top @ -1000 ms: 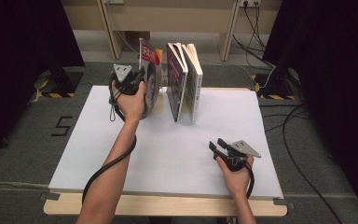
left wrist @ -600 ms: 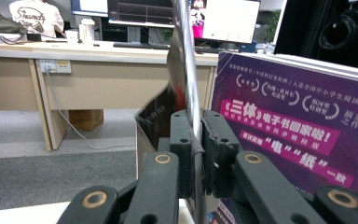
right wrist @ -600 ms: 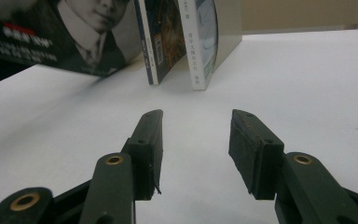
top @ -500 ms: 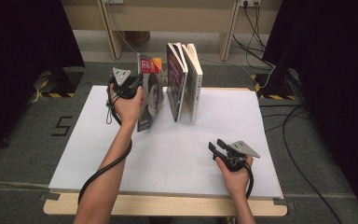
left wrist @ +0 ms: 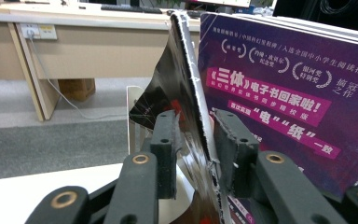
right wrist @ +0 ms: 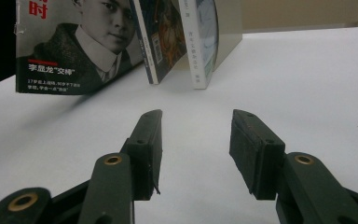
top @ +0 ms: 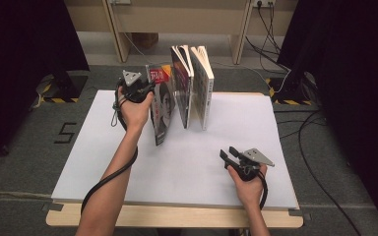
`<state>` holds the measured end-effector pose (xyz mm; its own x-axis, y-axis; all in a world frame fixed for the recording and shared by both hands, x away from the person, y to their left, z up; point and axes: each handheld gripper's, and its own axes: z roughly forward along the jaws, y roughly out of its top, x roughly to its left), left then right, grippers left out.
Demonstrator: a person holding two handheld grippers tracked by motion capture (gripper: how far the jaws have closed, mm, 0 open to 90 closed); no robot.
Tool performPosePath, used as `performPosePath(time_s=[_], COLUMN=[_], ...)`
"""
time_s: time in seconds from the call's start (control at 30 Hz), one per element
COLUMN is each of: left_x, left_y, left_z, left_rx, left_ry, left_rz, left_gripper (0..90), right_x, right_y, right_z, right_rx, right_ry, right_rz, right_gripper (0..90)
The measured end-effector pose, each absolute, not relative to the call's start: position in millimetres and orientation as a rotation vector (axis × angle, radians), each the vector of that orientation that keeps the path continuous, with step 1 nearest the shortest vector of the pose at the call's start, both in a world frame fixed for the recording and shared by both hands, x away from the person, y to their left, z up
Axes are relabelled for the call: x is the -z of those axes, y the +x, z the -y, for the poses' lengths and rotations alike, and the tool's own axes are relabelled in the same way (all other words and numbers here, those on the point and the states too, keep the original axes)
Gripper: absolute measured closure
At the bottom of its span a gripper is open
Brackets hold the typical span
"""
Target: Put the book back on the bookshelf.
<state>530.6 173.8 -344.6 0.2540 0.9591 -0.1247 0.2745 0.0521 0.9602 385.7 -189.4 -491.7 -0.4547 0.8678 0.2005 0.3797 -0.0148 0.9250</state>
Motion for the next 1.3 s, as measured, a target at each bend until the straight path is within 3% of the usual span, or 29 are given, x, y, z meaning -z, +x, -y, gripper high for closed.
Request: performPosePath(time_s=[0.6, 0.73, 0.87, 1.03, 1.3], left_x=[351, 358, 358, 356, 332], left_y=[550, 559, 561, 558, 538], left_z=[-156, -154, -156, -163, -168], left_rx=[-0.688, -0.611, -0.587, -0.506, -0.533], left_ry=[1.584, 1.600, 1.602, 1.540, 1.489], left_rz=[-1.340, -1.391, -1.408, -1.422, -1.325], left_gripper=[62.6, 65.7, 78.3, 83.3, 86.4], right_x=[492, 492, 492, 492, 492], right_y=[386, 387, 387, 388, 388], right_z=[190, 191, 191, 191, 192], right_rx=[-1.473, -1.475, -1.474, -1.472, -1.475], right_ry=[1.303, 1.307, 1.323, 1.330, 1.324], right_rz=[-1.831, -1.835, -1.836, -1.838, -1.841], right_gripper=[53.8, 53.5, 53.1, 52.6, 52.7])
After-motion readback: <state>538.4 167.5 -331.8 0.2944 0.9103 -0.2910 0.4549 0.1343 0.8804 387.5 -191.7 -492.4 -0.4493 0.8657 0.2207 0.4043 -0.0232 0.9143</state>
